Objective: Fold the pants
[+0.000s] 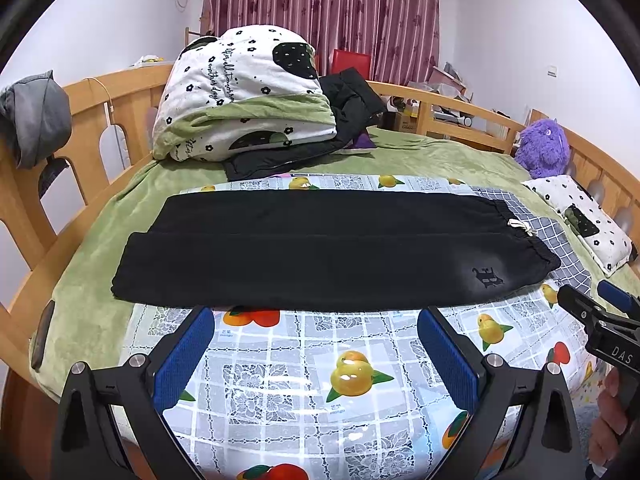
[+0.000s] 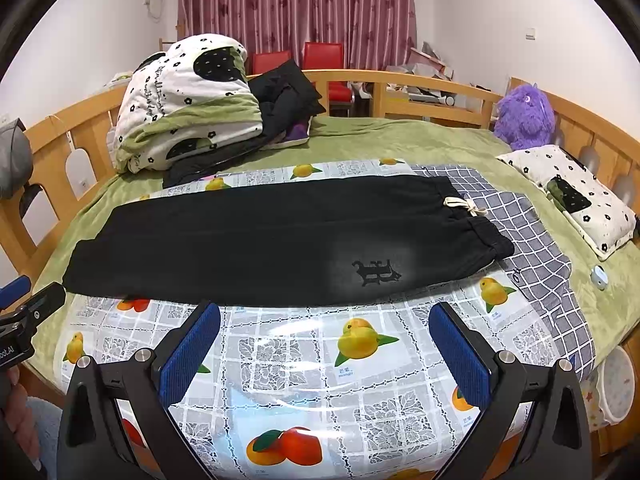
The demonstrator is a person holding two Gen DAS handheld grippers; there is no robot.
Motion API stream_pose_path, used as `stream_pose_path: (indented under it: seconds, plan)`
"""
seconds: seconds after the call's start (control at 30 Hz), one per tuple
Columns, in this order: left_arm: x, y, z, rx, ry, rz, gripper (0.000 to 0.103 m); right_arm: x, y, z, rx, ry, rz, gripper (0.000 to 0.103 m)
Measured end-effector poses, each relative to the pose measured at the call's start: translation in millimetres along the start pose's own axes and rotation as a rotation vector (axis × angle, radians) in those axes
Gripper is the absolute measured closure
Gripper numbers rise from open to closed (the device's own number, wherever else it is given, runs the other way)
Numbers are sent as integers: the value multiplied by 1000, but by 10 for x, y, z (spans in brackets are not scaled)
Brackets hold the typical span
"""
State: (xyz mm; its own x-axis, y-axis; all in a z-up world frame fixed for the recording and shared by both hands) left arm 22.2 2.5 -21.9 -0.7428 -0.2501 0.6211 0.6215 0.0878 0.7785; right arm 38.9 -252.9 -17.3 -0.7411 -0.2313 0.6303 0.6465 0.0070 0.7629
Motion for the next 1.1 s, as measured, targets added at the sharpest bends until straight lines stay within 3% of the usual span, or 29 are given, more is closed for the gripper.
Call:
stream_pose_path:
  seconds: [1.1]
  plan:
    - [-1,4,1,1,-1,1,1,6,23,1,7,-4,1,1]
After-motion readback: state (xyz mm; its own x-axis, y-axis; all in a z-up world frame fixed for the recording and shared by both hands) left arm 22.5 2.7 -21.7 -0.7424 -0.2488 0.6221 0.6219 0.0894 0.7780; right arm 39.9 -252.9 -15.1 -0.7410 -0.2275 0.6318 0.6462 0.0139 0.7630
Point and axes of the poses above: each gripper's, at about its wrist camera, not at the fingertips, and x roughly against the way its jaws point, z to its left, y to its top, the point moved 3 cm from there along -x, roughly the way its jaws point, and after that the axes turned 12 degrees about y, right-handed, at the moved point
